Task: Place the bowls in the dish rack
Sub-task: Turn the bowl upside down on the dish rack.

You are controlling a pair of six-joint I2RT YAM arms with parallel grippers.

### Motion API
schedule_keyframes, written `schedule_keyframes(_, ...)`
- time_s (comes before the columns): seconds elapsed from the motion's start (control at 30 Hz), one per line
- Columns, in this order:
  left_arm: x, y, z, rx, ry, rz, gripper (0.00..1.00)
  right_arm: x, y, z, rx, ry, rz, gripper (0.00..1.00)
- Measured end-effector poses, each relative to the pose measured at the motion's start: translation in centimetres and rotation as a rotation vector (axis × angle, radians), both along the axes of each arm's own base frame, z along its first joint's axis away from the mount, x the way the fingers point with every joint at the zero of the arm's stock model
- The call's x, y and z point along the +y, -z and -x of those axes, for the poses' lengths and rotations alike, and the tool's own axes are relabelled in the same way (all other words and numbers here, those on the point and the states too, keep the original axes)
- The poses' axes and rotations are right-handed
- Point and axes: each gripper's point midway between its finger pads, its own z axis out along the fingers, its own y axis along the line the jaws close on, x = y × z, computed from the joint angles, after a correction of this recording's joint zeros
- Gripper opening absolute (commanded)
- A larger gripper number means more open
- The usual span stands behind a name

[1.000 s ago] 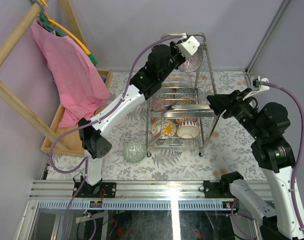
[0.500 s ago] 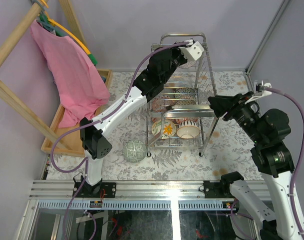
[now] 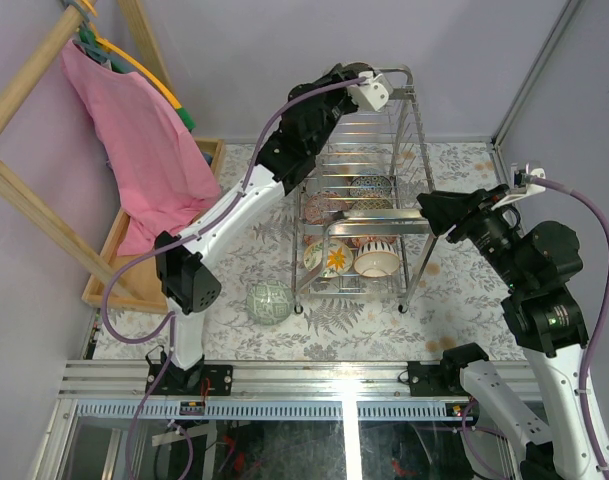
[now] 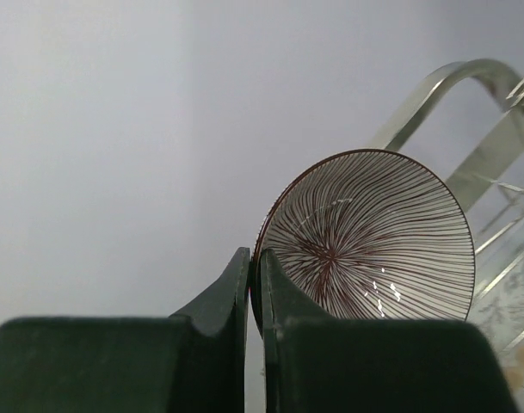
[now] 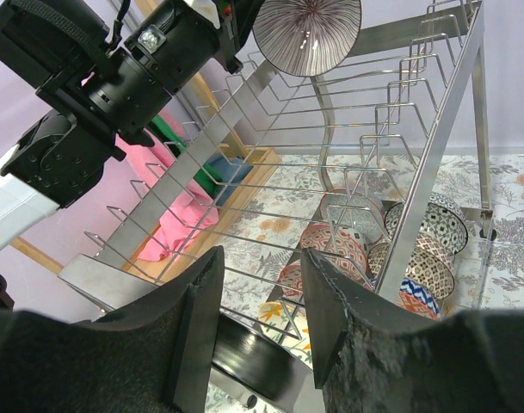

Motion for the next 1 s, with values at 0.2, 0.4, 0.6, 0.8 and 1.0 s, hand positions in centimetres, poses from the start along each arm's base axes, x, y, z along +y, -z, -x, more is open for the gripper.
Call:
schedule_keyframes(0.2,0.5,-0.3,-0.6,-0.049,0.007,-0.058,0.00,0.0,0.0,-0.1,-0.008,0.002,-0.002,0.47)
schedule_keyframes(0.4,-0.8,1.4,-0.6,-0.065,0.050,-0.147,0.00,0.0,0.0,-0.3,-0.012,0.002,-0.003,0.47)
schedule_keyframes(0.6,-2.2,1.9,0.2,-0.129,0.074,-0.220,0.00,0.0,0.2,-0.3,-0.017,0.004,-0.004,0.47)
schedule_keyframes(0.8,-2.5,1.8,0.9,-0.158,0.078,-0.267,0.00,-0.1,0.2,-0.1,-0.025,0.005,-0.005,0.47)
schedule_keyframes(1.0,-2.6,1.7,1.4,-0.173,0.076,-0.295,0.05,-0.2,0.1,0.1,-0.029,0.005,-0.006,0.47)
